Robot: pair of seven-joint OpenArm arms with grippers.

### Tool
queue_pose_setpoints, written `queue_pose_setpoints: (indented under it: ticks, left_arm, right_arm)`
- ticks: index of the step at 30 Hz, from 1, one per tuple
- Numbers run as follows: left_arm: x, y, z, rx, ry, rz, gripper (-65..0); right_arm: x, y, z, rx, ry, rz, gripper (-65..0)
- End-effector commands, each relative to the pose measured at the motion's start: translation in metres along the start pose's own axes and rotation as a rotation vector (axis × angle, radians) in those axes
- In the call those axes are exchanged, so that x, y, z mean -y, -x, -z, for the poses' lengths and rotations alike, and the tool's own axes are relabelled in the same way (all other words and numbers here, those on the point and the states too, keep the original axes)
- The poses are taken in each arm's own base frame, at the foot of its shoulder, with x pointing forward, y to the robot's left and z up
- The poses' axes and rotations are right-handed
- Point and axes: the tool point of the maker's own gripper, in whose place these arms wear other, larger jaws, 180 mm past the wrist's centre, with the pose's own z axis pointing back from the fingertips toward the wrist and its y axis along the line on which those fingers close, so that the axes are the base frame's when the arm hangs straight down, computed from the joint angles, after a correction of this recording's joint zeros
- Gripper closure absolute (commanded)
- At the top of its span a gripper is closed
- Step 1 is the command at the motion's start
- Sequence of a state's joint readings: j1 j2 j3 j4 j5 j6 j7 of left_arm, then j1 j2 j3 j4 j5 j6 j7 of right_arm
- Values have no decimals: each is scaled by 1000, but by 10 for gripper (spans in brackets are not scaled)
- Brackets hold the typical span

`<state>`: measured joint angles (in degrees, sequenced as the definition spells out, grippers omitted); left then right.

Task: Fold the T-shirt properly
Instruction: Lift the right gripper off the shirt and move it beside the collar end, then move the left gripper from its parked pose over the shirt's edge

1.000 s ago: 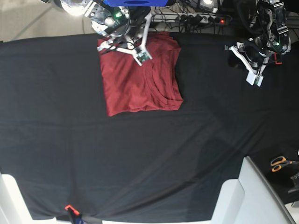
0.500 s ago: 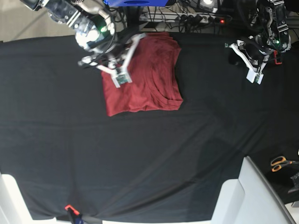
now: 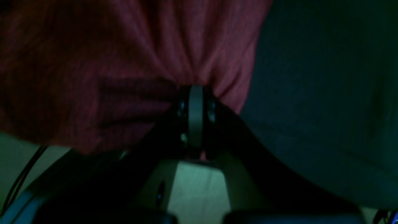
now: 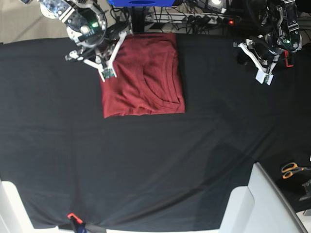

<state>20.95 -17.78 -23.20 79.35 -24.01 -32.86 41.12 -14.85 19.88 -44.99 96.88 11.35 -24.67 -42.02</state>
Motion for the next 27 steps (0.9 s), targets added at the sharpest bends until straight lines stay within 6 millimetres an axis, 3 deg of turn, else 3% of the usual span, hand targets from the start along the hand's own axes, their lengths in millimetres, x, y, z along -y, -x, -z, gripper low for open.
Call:
queue_pose_setpoints:
  ticks: [1, 8, 13, 15, 18, 23, 27]
  left_arm:
    - [-5, -11, -5, 35, -8, 10, 0]
    - [-5, -12, -5, 36, -8, 10, 0]
    - [-5, -11, -5, 34, -8, 11, 0]
    - [-2, -10, -5, 31, -2, 14, 0]
    - [10, -13, -2, 44, 23, 15, 0]
    - [73, -34, -6, 94, 247, 119, 0]
    - [77, -56, -13, 132, 314, 40, 0]
  right_arm:
    - [-8, -4, -7, 10, -32, 7, -9]
    - [-24, -35, -25, 99, -84, 28, -9]
    - [-23, -74, -37, 202, -96, 17, -14]
    - [-31, -86, -42, 234, -118, -12, -14]
    - [-36, -87, -42, 230, -127, -24, -14]
    - [-32, -81, -36, 208, -112, -29, -14]
    - [-26, -63, -20, 148, -84, -40, -14]
